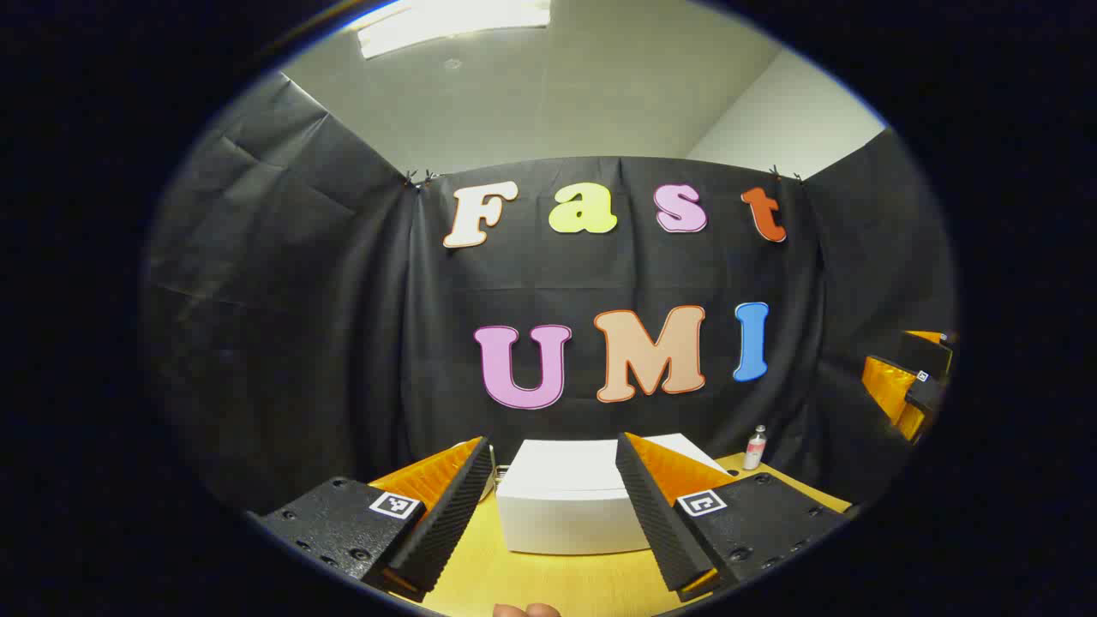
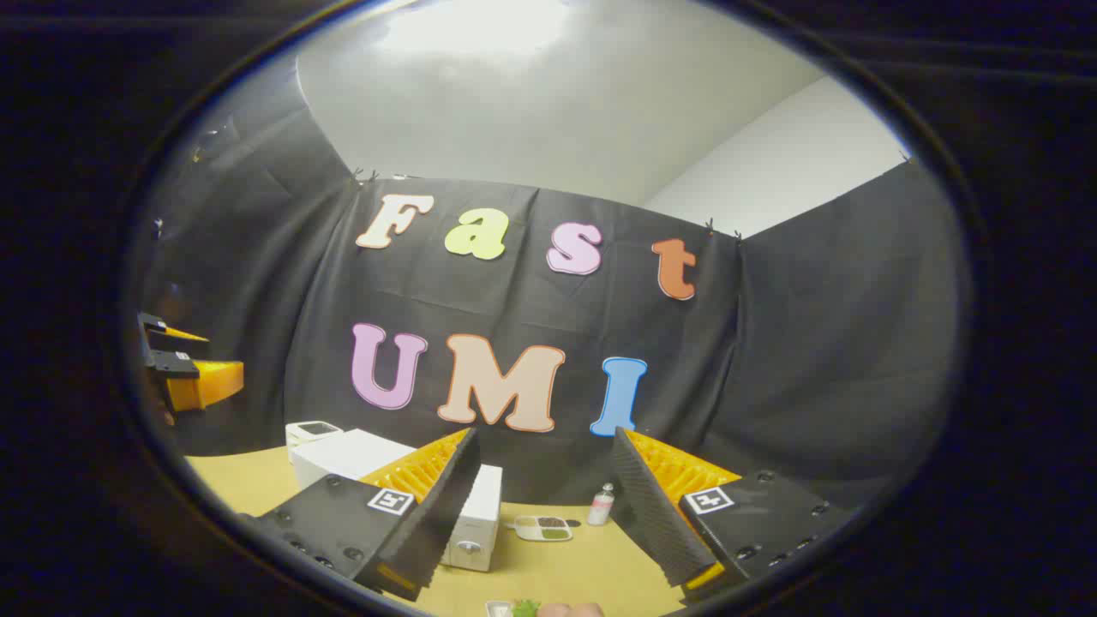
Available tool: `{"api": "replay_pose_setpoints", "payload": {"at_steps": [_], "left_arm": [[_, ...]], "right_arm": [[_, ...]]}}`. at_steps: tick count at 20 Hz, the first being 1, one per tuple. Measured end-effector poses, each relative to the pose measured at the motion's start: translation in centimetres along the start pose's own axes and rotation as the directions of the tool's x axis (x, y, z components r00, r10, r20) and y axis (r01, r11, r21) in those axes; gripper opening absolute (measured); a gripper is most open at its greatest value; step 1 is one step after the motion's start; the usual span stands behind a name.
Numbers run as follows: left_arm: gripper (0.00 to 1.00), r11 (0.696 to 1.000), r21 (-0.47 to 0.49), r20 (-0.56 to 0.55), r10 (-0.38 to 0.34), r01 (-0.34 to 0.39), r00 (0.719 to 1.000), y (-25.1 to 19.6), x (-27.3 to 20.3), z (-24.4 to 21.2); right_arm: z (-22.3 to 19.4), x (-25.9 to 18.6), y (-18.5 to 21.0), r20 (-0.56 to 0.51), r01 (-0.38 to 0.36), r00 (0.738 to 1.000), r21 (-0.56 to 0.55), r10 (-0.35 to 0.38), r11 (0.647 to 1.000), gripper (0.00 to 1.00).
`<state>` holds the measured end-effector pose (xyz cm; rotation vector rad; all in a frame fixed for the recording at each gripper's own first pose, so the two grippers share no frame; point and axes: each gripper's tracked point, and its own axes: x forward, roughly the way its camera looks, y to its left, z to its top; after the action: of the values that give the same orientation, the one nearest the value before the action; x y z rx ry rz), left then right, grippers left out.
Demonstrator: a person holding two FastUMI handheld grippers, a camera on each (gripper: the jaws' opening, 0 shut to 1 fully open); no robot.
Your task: Open the microwave oven with the left hand, put the food in, and close the microwave oven.
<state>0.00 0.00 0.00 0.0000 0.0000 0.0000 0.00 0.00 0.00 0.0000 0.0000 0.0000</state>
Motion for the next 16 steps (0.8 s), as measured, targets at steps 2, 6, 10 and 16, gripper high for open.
{"api": "replay_pose_setpoints", "payload": {"at_steps": [2,6,10,16], "left_arm": [[0.94,1.0,-0.015,-0.002,-0.021,0.021,1.0,-1.2,-0.3,-0.1],[0.94,0.999,-0.044,-0.011,-0.032,0.031,0.999,-3.1,-0.2,-0.5],[0.93,0.999,-0.047,-0.037,0.01,-0.012,0.999,-3.9,-0.1,-1.8],[0.94,1.0,0.005,-0.045,0.018,-0.018,0.999,-5.0,0.4,-2.4]], "right_arm": [[0.0,0.0,-0.7,-0.006,0.013,1.0,0.005,-0.013,1.0,0.99],[-0.4,0.6,-2.6,-0.006,0.018,1.0,0.007,-0.017,1.0,0.97],[-2.4,1.7,-3.2,-0.035,-0.016,0.999,0.01,0.017,1.0,0.97],[-3.4,3.2,-3.8,-0.036,-0.031,0.999,0.024,0.031,0.999,0.97]]}}
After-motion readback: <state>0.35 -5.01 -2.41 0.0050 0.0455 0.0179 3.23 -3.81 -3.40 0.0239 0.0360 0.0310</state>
